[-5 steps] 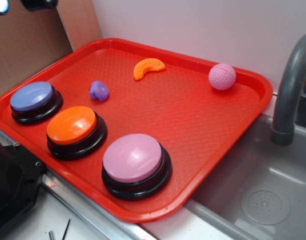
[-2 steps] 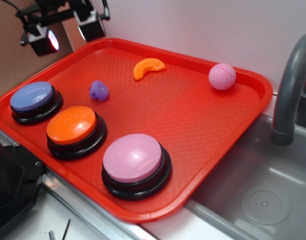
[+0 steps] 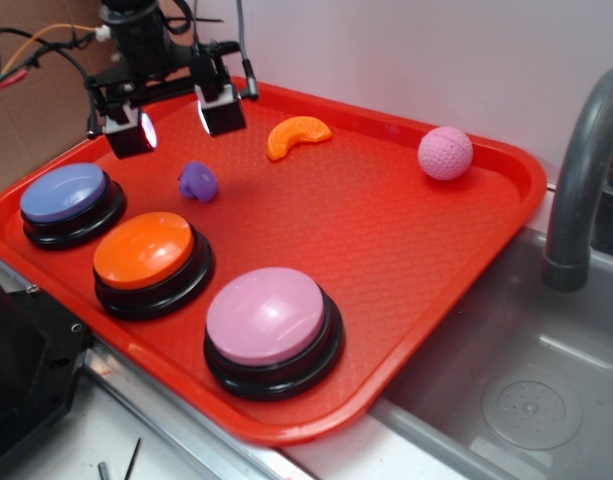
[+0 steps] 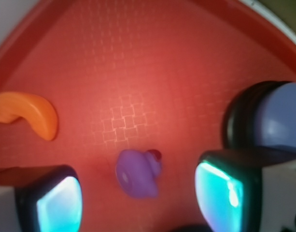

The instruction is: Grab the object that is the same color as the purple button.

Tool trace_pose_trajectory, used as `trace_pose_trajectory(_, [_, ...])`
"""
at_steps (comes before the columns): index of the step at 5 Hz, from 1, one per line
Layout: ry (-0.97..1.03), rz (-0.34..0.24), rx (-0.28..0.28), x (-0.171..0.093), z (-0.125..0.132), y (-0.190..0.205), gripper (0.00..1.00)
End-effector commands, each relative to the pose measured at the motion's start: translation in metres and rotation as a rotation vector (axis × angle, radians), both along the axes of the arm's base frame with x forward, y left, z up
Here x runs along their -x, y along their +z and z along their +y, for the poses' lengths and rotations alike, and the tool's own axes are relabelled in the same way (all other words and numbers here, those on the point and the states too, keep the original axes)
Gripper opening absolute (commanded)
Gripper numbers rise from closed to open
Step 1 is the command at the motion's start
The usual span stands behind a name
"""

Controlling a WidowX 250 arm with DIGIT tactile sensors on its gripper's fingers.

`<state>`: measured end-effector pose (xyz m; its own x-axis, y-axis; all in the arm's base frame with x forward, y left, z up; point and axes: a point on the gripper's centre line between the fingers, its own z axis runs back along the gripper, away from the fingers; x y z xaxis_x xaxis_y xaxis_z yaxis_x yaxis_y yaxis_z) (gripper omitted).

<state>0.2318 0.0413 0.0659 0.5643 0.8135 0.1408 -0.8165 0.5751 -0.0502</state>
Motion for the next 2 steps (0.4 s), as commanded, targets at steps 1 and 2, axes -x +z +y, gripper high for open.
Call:
trace_pose_trajectory(1, [-0.029,0.025,-0.024,-0.0183,0.0025,-0.0221,1.00])
trace_pose_trajectory(2, [-0.026,0.053,-0.020,-0.0180,0.0035,-0.0310,1.00])
